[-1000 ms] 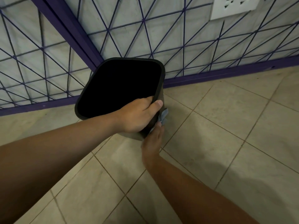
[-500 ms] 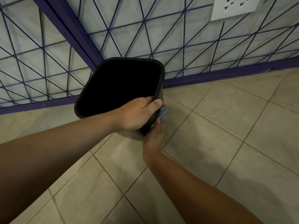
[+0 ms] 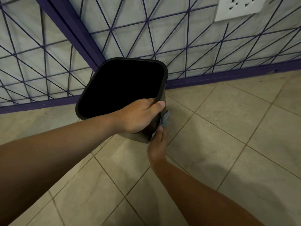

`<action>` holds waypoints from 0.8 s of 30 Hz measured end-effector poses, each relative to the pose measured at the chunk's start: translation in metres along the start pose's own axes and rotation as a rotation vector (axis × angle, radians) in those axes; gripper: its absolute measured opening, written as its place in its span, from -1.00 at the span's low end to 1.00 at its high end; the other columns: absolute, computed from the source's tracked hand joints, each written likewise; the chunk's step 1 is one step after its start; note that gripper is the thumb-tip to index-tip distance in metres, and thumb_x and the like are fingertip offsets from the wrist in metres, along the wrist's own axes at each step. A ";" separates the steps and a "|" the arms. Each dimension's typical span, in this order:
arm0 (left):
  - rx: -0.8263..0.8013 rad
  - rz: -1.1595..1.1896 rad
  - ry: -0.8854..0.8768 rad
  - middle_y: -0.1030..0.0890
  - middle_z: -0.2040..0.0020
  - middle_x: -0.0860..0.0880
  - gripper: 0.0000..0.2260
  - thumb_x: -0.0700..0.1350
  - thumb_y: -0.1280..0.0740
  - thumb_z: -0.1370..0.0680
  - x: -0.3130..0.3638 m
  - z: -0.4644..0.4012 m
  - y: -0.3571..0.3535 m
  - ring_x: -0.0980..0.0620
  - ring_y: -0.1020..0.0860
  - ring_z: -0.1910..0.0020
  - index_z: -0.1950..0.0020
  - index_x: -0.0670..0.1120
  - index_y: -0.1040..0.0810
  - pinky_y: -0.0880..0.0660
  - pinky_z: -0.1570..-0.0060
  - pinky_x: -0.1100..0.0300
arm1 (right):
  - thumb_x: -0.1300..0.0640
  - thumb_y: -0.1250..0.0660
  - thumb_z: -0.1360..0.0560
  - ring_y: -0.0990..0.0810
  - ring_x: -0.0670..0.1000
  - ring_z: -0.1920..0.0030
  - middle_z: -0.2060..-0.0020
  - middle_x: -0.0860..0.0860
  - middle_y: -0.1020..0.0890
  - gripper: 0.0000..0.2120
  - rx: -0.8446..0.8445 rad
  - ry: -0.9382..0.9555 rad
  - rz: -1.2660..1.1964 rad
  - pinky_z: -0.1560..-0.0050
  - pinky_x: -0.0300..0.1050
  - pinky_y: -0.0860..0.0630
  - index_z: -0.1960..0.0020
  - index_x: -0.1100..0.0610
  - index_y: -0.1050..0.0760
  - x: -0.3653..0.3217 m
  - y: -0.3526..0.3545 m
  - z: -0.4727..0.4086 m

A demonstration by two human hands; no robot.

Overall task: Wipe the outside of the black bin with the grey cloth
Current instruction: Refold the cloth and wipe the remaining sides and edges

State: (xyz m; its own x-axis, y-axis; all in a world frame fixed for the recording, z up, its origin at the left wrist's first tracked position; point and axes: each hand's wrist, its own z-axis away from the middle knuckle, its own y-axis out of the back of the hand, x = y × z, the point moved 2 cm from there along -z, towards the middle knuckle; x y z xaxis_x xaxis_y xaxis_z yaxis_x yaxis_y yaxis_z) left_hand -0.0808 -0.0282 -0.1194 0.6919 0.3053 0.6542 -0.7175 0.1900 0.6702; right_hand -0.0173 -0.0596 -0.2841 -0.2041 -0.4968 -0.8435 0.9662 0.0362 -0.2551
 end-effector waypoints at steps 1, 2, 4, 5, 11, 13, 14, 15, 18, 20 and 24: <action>0.006 -0.011 -0.004 -0.61 0.06 0.05 -0.71 0.07 -0.09 -0.69 0.000 0.000 0.000 0.16 -0.56 0.00 -0.04 0.00 -0.57 -0.40 -0.05 0.24 | 0.03 0.01 -0.78 -0.60 0.07 -0.25 -0.14 0.02 -0.66 -0.71 0.039 -0.060 0.045 -0.29 -0.09 -0.54 -0.16 -0.06 -0.49 -0.003 0.000 -0.008; 0.011 -0.019 -0.008 -0.59 0.11 0.08 -0.73 0.06 -0.09 -0.69 0.001 0.000 -0.001 0.18 -0.54 0.06 0.02 0.03 -0.54 -0.37 0.01 0.27 | 0.04 0.00 -0.79 -0.60 0.08 -0.23 -0.16 0.06 -0.66 -0.73 0.067 -0.114 0.061 -0.30 -0.03 -0.54 -0.16 -0.05 -0.48 -0.009 0.001 -0.016; 0.016 -0.018 -0.017 -0.58 0.15 0.06 -0.72 0.05 -0.10 -0.69 0.002 0.000 0.000 0.16 -0.54 0.11 0.09 0.04 -0.52 -0.38 0.07 0.28 | 0.06 -0.02 -0.78 -0.60 0.02 -0.15 -0.12 0.01 -0.64 -0.71 0.083 -0.149 0.009 -0.23 -0.11 -0.54 -0.31 0.01 -0.49 -0.023 -0.001 -0.018; 0.013 -0.015 -0.022 -0.60 0.12 0.01 -0.71 0.04 -0.10 -0.69 0.001 0.000 0.001 0.14 -0.56 0.09 0.07 0.01 -0.54 -0.41 0.05 0.25 | 0.06 -0.03 -0.78 -0.62 -0.05 -0.10 -0.06 -0.07 -0.63 -0.72 0.080 -0.121 -0.020 -0.14 -0.24 -0.52 -0.33 0.01 -0.48 -0.027 -0.004 -0.013; 0.022 -0.016 -0.026 -0.63 0.02 -0.02 -0.70 0.05 -0.09 -0.69 0.000 -0.001 0.000 0.10 -0.57 -0.02 -0.07 -0.05 -0.57 -0.43 -0.08 0.22 | 0.08 0.01 -0.79 -0.56 0.00 -0.22 -0.09 -0.07 -0.56 -0.63 0.071 -0.058 0.031 -0.18 -0.20 -0.42 -0.47 0.12 -0.42 -0.022 -0.005 -0.002; 0.032 -0.033 -0.033 -0.62 0.04 -0.05 -0.70 0.04 -0.09 -0.69 0.001 -0.002 -0.001 0.07 -0.57 0.00 -0.02 -0.05 -0.56 -0.43 -0.06 0.19 | 0.09 0.00 -0.79 -0.58 0.10 -0.28 -0.10 -0.02 -0.57 -0.61 0.108 -0.102 0.030 -0.19 -0.13 -0.45 -0.47 0.19 -0.44 -0.022 -0.003 -0.016; 0.035 -0.033 -0.039 -0.63 0.05 -0.09 -0.68 0.04 -0.09 -0.69 0.001 -0.001 -0.001 0.04 -0.58 0.01 -0.01 -0.08 -0.57 -0.45 -0.05 0.17 | 0.09 -0.01 -0.78 -0.60 0.11 -0.29 -0.13 0.01 -0.59 -0.62 0.115 -0.100 0.014 -0.19 -0.13 -0.48 -0.46 0.20 -0.45 -0.022 -0.003 -0.017; 0.033 -0.031 -0.045 -0.63 0.04 -0.14 -0.66 0.04 -0.09 -0.69 0.001 -0.002 0.000 0.01 -0.58 0.02 -0.01 -0.12 -0.58 -0.46 -0.05 0.14 | 0.08 -0.02 -0.78 -0.61 0.07 -0.28 -0.18 0.02 -0.62 -0.62 0.106 -0.074 -0.012 -0.18 -0.17 -0.52 -0.46 0.19 -0.45 -0.025 -0.005 -0.012; 0.018 -0.018 -0.051 -0.63 0.04 -0.23 -0.60 0.04 -0.08 -0.70 0.000 -0.002 -0.001 -0.06 -0.60 0.04 -0.02 -0.21 -0.58 -0.46 -0.07 0.06 | -0.04 -0.02 -0.74 -0.59 0.02 -0.31 -0.30 0.09 -0.61 -0.52 0.090 0.112 -0.023 -0.34 -0.10 -0.53 -0.50 0.20 -0.42 -0.027 -0.014 0.021; 0.017 -0.011 -0.049 -0.64 0.06 -0.20 -0.60 0.06 -0.08 -0.70 0.000 -0.001 -0.002 -0.03 -0.61 0.05 -0.01 -0.17 -0.58 -0.49 -0.07 0.04 | -0.01 0.00 -0.75 -0.57 0.08 -0.33 -0.30 0.15 -0.60 -0.52 0.088 0.147 -0.030 -0.38 0.00 -0.51 -0.48 0.24 -0.42 -0.021 -0.013 0.029; 0.038 -0.028 -0.042 -0.63 0.09 -0.10 -0.63 0.08 -0.07 -0.69 0.001 -0.001 -0.002 0.03 -0.59 0.06 0.03 -0.09 -0.58 -0.47 -0.01 0.13 | 0.11 0.00 -0.78 -0.60 0.17 -0.30 -0.11 0.06 -0.60 -0.64 0.118 -0.077 0.050 -0.19 -0.08 -0.50 -0.38 0.22 -0.49 -0.016 -0.002 -0.007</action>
State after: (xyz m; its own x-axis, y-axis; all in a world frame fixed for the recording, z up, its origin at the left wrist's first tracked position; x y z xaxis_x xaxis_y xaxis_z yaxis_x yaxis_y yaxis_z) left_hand -0.0791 -0.0274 -0.1205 0.7149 0.2611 0.6486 -0.6949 0.1621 0.7006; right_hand -0.0171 -0.0459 -0.2734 -0.1467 -0.5625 -0.8137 0.9876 -0.0372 -0.1523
